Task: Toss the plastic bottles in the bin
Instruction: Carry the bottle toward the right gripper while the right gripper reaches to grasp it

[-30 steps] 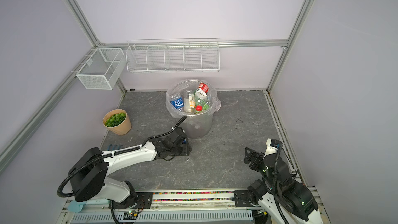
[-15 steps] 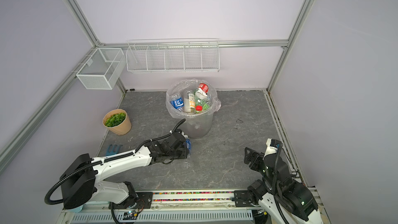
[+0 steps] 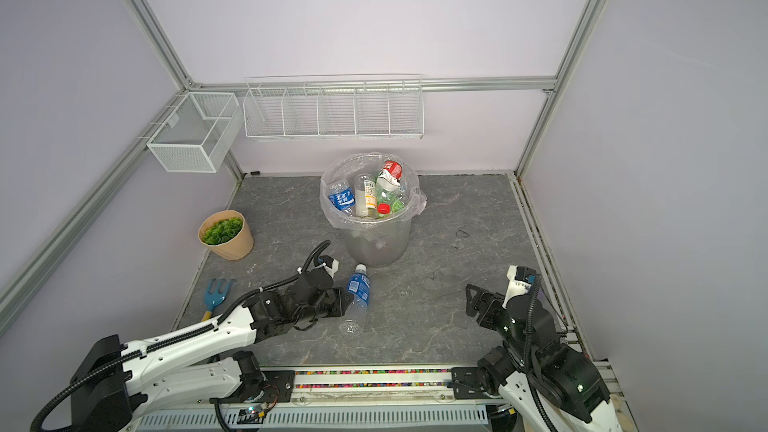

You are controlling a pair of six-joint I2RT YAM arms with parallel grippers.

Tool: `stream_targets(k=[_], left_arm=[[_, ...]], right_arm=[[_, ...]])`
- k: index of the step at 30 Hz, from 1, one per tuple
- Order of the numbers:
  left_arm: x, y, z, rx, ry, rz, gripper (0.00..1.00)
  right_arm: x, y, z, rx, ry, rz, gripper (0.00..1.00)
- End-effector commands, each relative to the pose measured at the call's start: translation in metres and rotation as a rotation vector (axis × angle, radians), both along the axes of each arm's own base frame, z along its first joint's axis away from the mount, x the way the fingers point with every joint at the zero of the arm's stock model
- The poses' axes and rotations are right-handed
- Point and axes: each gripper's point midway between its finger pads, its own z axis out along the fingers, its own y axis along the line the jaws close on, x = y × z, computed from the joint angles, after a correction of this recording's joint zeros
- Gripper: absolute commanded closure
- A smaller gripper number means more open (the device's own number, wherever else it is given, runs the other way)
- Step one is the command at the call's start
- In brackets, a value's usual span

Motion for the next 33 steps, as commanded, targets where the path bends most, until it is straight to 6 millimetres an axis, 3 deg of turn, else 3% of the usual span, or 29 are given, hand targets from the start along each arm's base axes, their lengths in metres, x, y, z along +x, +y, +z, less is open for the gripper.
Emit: stream_targets(k=[1, 11, 20, 33], left_arm=[[0.0, -0.005, 0.019, -0.094, -0.041, 0.004, 0.83], [-0.007, -0.008, 0.067, -0.348, -0.177, -0.032, 0.84], [-0.014, -0.012, 0.101, -0.474, -0.246, -0.08, 0.84], [-0.021, -0.025, 0.13, -0.594, -0.292, -0.145, 0.85]], right_arm=[[0.008, 0.033, -0.001, 0.056, 0.013, 0.128, 0.12], [0.014, 0.12, -0.014, 0.289, 0.103, 0.468, 0.12], [0.005, 0.157, 0.0, 0.414, 0.055, 0.642, 0.12], [-0.008, 0.211, 0.008, 0.418, 0.029, 0.811, 0.12]])
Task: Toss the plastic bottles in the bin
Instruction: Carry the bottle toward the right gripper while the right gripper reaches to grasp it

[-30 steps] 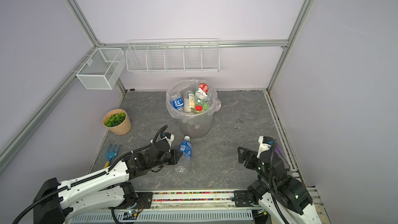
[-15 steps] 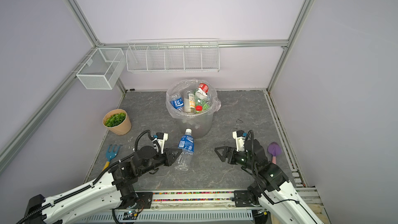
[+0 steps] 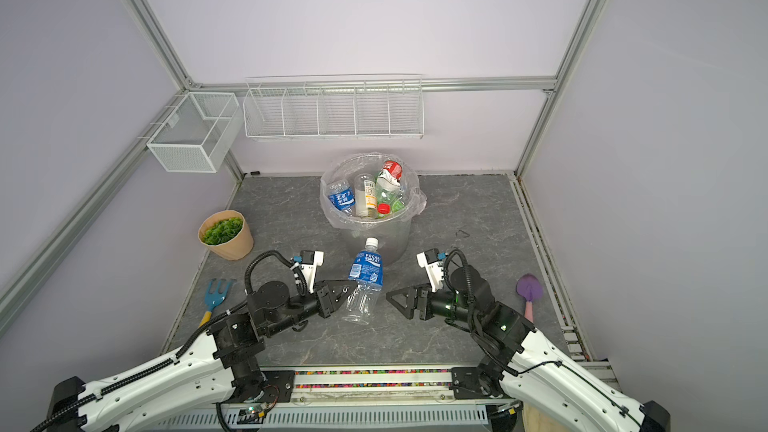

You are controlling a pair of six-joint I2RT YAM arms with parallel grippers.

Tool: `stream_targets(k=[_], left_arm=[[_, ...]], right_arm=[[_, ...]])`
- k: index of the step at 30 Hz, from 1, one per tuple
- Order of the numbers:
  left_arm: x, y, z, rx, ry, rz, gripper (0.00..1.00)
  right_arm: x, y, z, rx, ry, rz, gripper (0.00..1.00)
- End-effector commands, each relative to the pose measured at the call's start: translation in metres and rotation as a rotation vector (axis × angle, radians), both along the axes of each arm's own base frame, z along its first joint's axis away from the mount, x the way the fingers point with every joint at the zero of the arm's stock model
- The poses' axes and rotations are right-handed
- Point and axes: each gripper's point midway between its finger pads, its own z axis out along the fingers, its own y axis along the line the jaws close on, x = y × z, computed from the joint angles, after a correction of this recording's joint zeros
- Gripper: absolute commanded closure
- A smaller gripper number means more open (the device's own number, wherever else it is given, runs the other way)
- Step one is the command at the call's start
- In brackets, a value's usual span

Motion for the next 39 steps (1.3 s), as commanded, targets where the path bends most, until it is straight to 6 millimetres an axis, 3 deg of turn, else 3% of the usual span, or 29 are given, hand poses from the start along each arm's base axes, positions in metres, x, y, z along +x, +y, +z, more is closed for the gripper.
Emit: stream_targets(k=[1, 13, 20, 34, 37, 39], left_arm=[[-0.004, -0.006, 0.015, -0.063, -0.029, -0.028, 0.85], [-0.014, -0.027, 0.011, -0.08, -0.031, -0.098, 0.86], [-0.016, -0.028, 0.009, -0.073, -0.033, -0.104, 0.86], [-0.02, -0.029, 0.005, -0.06, -0.031, -0.122, 0.86], [-0.02, -0.029, 0.006, -0.06, -0.032, -0.124, 0.86], [-0.021, -0.029, 0.006, -0.058, -0.033, -0.126, 0.86]], right_arm=[[0.0, 0.015, 0.014, 0.056, -0.043, 0.025, 0.11], [-0.009, 0.045, 0.041, 0.146, -0.125, 0.103, 0.06], [-0.012, 0.055, 0.058, 0.203, -0.167, 0.123, 0.01], [-0.008, 0.05, 0.087, 0.284, -0.244, 0.075, 0.42], [-0.006, 0.049, 0.087, 0.283, -0.247, 0.064, 0.55], [-0.007, 0.05, 0.086, 0.28, -0.249, 0.07, 0.69]])
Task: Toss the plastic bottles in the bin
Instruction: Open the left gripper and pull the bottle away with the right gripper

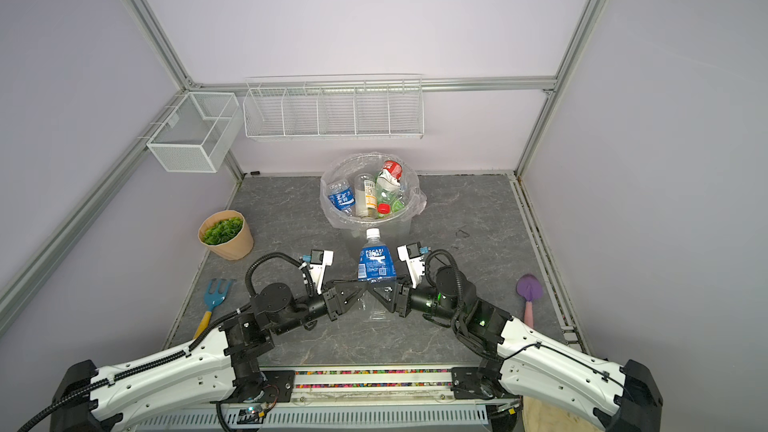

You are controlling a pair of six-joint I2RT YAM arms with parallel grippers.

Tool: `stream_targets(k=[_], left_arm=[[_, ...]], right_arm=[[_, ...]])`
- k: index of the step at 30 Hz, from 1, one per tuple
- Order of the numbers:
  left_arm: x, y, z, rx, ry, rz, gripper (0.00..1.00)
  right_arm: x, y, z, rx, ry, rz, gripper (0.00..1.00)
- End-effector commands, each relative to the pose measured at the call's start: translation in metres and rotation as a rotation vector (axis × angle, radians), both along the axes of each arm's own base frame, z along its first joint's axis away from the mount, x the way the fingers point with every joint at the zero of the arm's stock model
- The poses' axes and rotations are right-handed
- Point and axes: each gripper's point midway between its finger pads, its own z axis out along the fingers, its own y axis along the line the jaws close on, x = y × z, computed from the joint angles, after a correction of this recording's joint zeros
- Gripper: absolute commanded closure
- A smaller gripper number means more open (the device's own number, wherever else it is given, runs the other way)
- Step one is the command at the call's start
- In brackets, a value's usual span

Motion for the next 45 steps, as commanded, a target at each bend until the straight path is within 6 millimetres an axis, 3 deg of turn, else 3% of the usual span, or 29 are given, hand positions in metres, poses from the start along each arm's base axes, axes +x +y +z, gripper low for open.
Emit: stream_targets(k=[1, 4, 8, 10, 14, 17, 28, 35, 36, 45], left_arm=[[-0.002, 0.0, -0.019, 0.059, 0.023, -0.006, 0.86], [-0.002, 0.002, -0.02, 0.065, 0.022, -0.001, 0.86], [-0.002, 0.006, -0.016, 0.068, 0.002, 0.01, 0.84], [0.0, 0.009, -0.016, 0.072, -0.002, 0.024, 0.77], [0.006, 0.021, -0.017, 0.087, 0.01, 0.091, 0.48], [0.015, 0.035, -0.031, 0.137, 0.039, 0.172, 0.4], [0.029, 0.076, -0.056, 0.217, 0.098, 0.366, 0.36], [0.03, 0.084, -0.061, 0.242, 0.101, 0.394, 0.36], [0.03, 0.084, -0.061, 0.244, 0.101, 0.395, 0.36], [0.031, 0.096, -0.06, 0.305, 0.073, 0.424, 0.37]], right_arm=[[-0.008, 0.003, 0.039, 0.104, -0.085, 0.039, 0.74], [-0.009, 0.004, 0.039, 0.101, -0.081, 0.046, 0.92], [-0.008, 0.004, 0.036, 0.089, -0.075, 0.041, 0.93], [-0.007, 0.003, 0.035, 0.079, -0.075, 0.036, 0.93], [-0.004, -0.002, 0.031, -0.006, -0.082, 0.007, 0.93], [0.0, -0.013, 0.029, -0.084, -0.1, -0.035, 0.93], [0.009, -0.062, 0.028, -0.273, -0.152, -0.201, 0.91], [0.012, -0.081, 0.044, -0.328, -0.193, -0.261, 0.89], [0.011, -0.083, 0.06, -0.305, -0.212, -0.269, 0.89], [0.013, -0.111, 0.117, -0.266, -0.334, -0.367, 0.91]])
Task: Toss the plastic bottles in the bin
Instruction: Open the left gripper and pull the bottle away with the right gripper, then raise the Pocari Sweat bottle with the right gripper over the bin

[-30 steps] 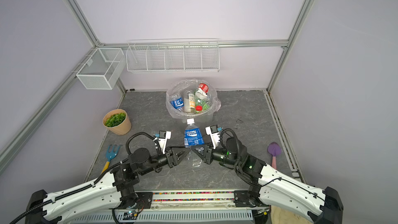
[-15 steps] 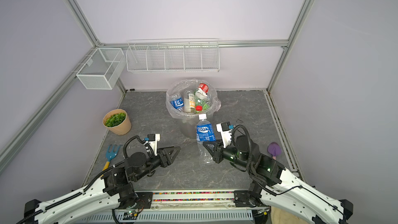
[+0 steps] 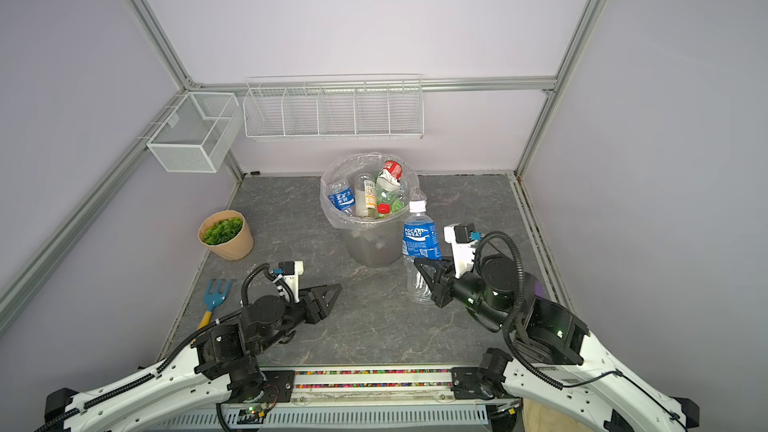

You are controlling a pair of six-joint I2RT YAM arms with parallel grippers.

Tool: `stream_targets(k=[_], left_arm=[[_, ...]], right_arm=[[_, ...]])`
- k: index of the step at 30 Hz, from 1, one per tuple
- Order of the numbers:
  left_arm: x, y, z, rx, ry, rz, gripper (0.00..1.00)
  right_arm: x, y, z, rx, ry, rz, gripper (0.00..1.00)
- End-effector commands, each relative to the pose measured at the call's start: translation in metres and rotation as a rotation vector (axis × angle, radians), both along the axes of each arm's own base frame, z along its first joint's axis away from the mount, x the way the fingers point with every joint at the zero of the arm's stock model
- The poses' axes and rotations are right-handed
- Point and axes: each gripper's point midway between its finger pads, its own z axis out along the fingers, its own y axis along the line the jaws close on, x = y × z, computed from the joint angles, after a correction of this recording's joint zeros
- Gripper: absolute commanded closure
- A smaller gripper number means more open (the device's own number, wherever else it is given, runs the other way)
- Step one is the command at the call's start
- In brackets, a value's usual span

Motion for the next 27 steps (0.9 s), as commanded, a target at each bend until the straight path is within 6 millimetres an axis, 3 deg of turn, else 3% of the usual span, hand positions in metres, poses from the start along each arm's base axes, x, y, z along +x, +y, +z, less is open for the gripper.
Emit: stream_targets(k=[1, 10, 16, 23, 27], left_arm=[[0.003, 0.012, 0.007, 0.042, -0.023, 0.038, 0.37], [0.006, 0.042, 0.043, 0.151, -0.137, 0.09, 0.35], [0.006, 0.056, 0.063, 0.182, -0.189, 0.114, 0.33], [0.004, 0.061, 0.067, 0.171, -0.197, 0.12, 0.33], [0.003, 0.064, 0.07, 0.156, -0.197, 0.124, 0.33]], right_arm=[[0.001, -0.013, 0.022, -0.018, -0.083, -0.034, 0.91], [-0.003, -0.029, 0.063, -0.016, -0.188, -0.058, 0.89], [-0.002, -0.026, 0.079, -0.008, -0.225, -0.048, 0.89], [0.012, 0.0, 0.11, -0.032, -0.301, -0.029, 0.82], [0.04, 0.025, 0.131, -0.125, -0.339, -0.061, 0.81]])
